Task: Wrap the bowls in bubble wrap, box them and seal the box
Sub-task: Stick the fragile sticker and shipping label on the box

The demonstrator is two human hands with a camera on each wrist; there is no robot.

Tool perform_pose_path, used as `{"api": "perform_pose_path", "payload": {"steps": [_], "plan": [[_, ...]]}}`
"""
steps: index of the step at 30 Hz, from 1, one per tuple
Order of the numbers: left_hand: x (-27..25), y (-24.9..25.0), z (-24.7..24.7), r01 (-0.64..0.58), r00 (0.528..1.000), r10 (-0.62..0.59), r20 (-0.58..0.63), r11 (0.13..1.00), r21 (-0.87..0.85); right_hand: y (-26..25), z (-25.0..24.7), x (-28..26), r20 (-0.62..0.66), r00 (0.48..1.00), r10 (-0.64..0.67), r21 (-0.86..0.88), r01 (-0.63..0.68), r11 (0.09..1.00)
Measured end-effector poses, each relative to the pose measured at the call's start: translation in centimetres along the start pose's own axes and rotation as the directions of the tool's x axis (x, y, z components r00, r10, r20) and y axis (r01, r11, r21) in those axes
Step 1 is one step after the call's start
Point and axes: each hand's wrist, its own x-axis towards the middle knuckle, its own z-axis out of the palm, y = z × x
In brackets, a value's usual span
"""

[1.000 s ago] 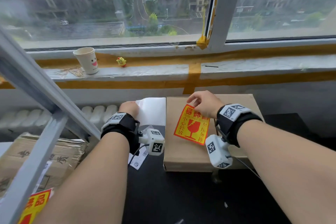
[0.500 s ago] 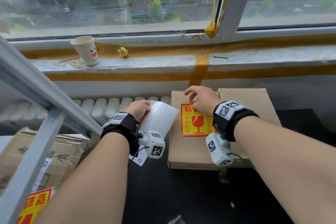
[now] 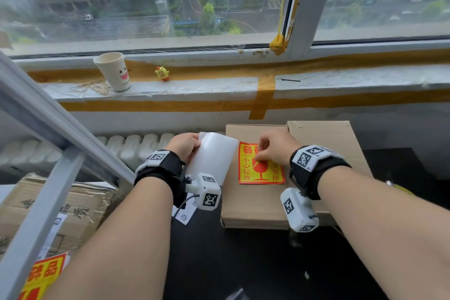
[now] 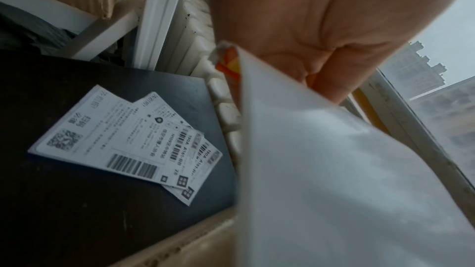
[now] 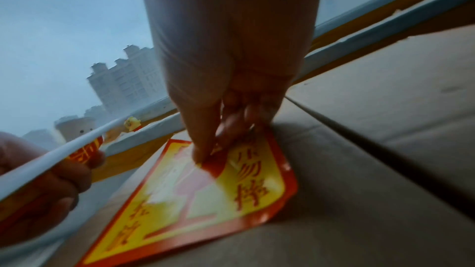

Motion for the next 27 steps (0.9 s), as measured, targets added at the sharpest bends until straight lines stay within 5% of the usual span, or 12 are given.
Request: {"api": "perform_pose_path", "payload": {"steps": [6, 14, 22, 27], "plan": [[0.1, 0.0, 0.9, -0.030, 0.999, 0.030, -0.013, 0.999, -0.023, 0.0, -0.2, -1.5, 0.311, 0.950, 0.032, 0.011, -0.037, 0.999], [-0.1, 0.0, 0.9, -0.043, 0.999, 0.042, -0.016, 0.999, -0.032, 0.2, 0.1, -0.6, 0.045, 0.998, 0.044, -0.001, -0.044, 0.999], [0.3, -0.1, -0.9, -0.014, 0.995, 0.015, -0.103, 1.000, 0.009, -2.5, 0.7, -0.4, 0.370, 0.927, -0.066, 0.125, 0.020, 0.992], [0.3, 0.2, -1.1, -0.031, 0.990, 0.032, -0.134, 0.999, 0.011, -2.6, 1.0, 0.3, 0.278, 0.960, -0.029, 0.343, -0.071, 0.937]]}}
